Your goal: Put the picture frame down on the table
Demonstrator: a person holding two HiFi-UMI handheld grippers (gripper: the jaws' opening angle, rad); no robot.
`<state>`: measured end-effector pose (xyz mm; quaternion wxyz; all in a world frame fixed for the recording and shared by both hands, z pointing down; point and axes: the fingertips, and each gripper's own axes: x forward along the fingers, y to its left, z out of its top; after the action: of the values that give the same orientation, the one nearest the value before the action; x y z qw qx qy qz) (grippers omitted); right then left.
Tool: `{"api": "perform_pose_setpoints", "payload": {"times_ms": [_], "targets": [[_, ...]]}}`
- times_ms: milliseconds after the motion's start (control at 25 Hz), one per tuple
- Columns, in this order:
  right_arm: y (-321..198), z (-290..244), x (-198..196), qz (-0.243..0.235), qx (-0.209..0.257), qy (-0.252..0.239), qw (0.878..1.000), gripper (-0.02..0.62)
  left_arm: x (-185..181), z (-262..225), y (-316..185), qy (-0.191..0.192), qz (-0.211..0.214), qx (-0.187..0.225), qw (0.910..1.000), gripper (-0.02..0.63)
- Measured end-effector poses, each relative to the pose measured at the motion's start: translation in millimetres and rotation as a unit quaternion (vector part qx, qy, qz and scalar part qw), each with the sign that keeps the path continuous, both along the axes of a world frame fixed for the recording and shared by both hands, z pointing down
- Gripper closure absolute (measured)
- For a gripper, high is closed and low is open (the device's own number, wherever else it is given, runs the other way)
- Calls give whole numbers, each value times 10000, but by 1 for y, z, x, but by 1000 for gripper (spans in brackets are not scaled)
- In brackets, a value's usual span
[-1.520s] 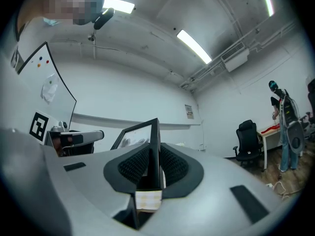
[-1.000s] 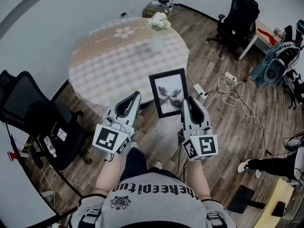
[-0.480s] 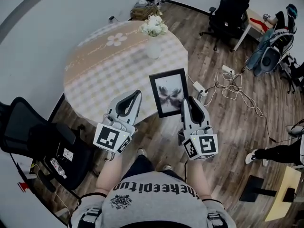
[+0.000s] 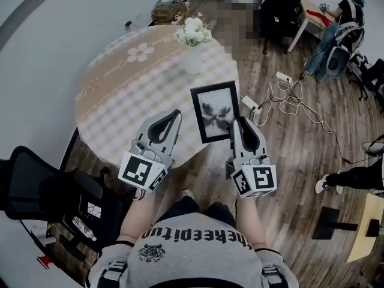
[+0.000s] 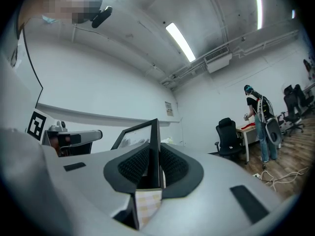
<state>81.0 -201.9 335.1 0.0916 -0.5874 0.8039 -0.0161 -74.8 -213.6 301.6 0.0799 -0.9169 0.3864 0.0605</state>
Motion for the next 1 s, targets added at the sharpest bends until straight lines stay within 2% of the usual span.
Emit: {"api": "perform_pose_setpoints", "payload": {"times_ms": [440,1000], "targets": [[-34,18,-27,231,-281,20,9993,525,-24,15,-38,131,244,-181,9995,591],[-98,74,-24,231,-1013,16,9946,525,-20,36,-98,179,182,-431,9987,591]]}}
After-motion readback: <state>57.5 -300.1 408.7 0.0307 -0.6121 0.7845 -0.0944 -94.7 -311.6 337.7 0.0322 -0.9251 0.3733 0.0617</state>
